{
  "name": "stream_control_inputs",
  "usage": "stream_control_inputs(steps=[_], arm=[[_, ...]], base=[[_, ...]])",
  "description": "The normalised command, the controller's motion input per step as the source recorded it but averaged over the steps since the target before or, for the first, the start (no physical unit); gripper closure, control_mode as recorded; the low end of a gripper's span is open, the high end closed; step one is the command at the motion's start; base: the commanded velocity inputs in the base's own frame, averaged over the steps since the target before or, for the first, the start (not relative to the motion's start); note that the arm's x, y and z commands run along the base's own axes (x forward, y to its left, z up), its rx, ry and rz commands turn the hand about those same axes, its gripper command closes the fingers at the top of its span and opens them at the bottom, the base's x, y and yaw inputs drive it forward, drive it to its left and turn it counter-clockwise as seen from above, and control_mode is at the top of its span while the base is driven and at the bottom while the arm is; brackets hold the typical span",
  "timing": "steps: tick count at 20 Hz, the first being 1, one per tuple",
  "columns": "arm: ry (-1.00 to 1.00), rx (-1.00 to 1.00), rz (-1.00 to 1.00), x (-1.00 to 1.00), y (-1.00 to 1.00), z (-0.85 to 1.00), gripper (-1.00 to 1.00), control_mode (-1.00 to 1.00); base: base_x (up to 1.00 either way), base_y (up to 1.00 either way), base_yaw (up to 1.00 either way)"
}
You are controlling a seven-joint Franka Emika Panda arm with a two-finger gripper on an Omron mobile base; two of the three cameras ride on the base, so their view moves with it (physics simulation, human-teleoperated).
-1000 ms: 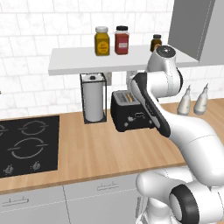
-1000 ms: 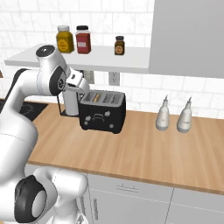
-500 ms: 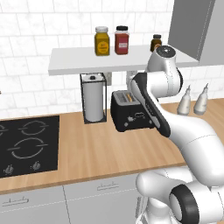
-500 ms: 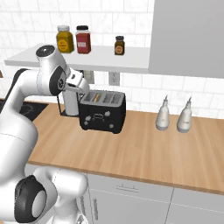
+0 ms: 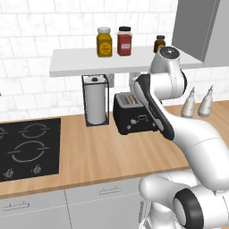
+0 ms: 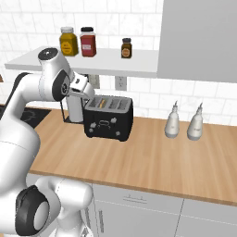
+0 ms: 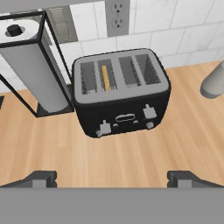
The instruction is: Start the toaster. Once the lever pops up, take the bread to the plate on the dining counter.
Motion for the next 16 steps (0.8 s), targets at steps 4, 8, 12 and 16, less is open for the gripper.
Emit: stream_control_inputs(steps=[4, 8, 12, 16], arm=[[0.0, 0.0, 0.0, 0.0, 0.0, 0.0, -1.0, -1.0], [0.0, 0.0, 0.0, 0.0, 0.0, 0.0, -1.0, -1.0], [0.0, 0.0, 0.0, 0.0, 0.0, 0.0, -1.0, -1.0], [0.0, 0.0, 0.0, 0.0, 0.0, 0.0, -1.0, -1.0]], base=[[0.0, 0.0, 0.0], [0.0, 0.0, 0.0], [0.0, 0.0, 0.0], [0.0, 0.0, 0.0]])
